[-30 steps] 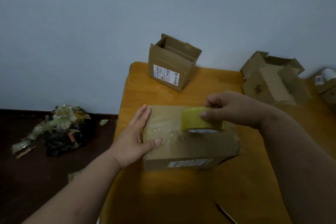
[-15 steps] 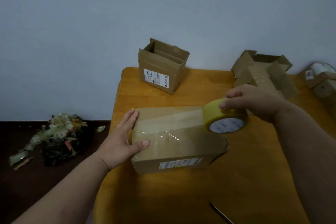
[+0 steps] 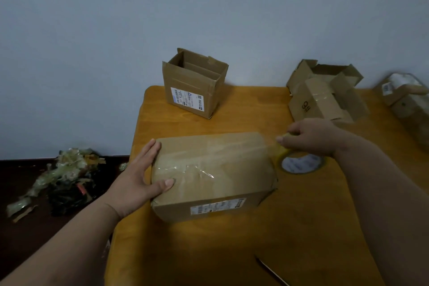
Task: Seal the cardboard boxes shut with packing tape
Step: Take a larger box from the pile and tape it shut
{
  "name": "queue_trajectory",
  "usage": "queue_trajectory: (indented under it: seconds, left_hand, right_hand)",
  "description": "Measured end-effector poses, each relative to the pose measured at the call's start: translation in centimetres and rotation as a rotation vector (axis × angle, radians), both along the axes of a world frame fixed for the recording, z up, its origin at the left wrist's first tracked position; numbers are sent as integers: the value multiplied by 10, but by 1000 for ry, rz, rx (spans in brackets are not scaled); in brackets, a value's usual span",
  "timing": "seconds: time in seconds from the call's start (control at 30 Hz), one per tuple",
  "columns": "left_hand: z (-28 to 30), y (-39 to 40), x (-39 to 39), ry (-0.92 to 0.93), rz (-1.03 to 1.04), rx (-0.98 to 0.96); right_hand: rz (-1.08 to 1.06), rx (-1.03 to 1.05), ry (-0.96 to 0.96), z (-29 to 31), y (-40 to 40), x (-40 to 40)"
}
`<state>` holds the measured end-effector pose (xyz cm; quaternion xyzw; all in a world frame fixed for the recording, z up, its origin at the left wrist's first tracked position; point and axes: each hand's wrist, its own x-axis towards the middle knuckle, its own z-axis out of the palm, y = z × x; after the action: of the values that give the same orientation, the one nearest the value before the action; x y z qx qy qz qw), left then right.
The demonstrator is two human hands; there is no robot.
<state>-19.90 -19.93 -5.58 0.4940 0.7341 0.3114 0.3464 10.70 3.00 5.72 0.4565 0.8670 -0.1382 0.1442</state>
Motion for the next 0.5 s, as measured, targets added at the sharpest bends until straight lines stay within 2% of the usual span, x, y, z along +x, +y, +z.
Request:
queue_trajectory:
  seconds: [0.3, 0.5]
  left_hand:
    - [2, 3, 1, 34, 1, -35]
    - [1, 2, 0, 51, -11, -46]
  right_hand:
    - [38, 128, -250, -18, 11, -6]
    - [12, 145, -295, -26, 10, -11]
